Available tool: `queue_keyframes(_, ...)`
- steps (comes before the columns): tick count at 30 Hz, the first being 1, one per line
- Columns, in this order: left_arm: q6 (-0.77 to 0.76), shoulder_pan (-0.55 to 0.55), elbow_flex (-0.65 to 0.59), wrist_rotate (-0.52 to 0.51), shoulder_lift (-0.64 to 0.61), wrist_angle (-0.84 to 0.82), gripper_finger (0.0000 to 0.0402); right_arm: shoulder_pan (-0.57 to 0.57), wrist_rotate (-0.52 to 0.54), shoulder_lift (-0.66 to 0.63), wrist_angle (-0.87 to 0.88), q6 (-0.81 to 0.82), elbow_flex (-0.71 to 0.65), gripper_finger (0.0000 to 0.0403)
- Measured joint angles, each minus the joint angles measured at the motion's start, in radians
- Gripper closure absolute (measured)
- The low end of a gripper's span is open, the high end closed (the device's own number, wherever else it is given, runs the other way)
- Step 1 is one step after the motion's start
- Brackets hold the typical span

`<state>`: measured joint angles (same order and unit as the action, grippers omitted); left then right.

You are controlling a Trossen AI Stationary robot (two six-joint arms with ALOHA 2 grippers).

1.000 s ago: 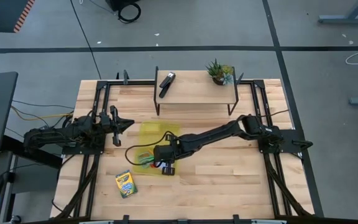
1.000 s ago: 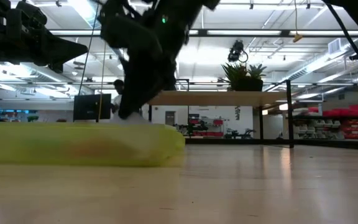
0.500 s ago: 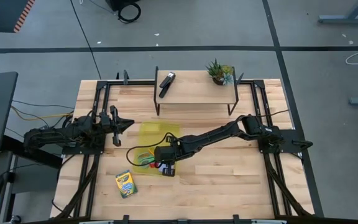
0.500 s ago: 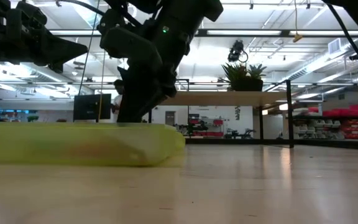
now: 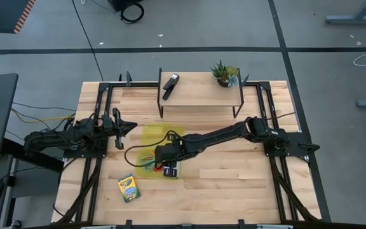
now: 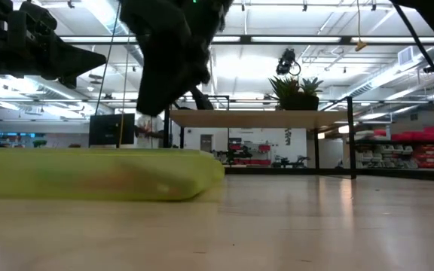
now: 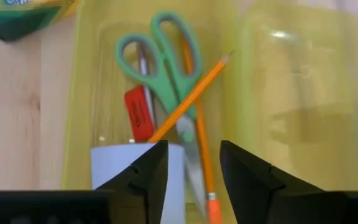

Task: Pack school essentials
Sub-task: Put the crayon box into the supply box

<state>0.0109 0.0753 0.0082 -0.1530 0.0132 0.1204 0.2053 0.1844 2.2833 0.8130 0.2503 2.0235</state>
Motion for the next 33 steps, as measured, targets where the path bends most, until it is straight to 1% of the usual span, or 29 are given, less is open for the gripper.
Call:
queue_keyframes(3,0.000,0.000,0.000,0.000,0.000,0.000,0.0367,0.002,0.025,0.000,0.093,0.000,0.072,0.0249)
queue_keyframes(9,0.000,0.000,0.000,0.000,0.000,0.000,0.0368,0.019,0.035,-0.002,0.307,-0.008,0.203,0.0249)
queue_keyframes(12,0.000,0.000,0.000,0.000,0.000,0.000,0.0372,0.036,0.078,-0.002,0.425,0.000,0.241,0.0249)
queue_keyframes(17,0.000,0.000,0.000,0.000,0.000,0.000,0.0372,0.079,0.134,-0.049,0.529,0.023,0.209,0.0249)
queue_keyframes(19,0.000,0.000,0.000,0.000,0.000,-0.002,0.0368,0.096,0.156,-0.095,0.539,0.040,0.175,0.0249)
queue_keyframes(21,0.000,0.000,0.000,0.000,0.000,0.000,0.0366,0.107,0.184,-0.163,0.539,0.060,0.112,0.0249)
queue_keyframes(24,0.000,0.000,0.000,0.000,0.000,0.001,0.0365,0.126,0.218,-0.308,0.485,0.109,-0.045,0.0249)
queue_keyframes(29,0.000,0.000,0.000,0.000,0.000,0.000,0.0373,0.162,0.232,-0.605,0.255,0.192,-0.411,0.0249)
queue_keyframes(33,0.000,0.000,0.000,0.000,0.000,0.000,0.0376,0.198,0.275,-0.838,0.108,0.238,-0.690,0.0257)
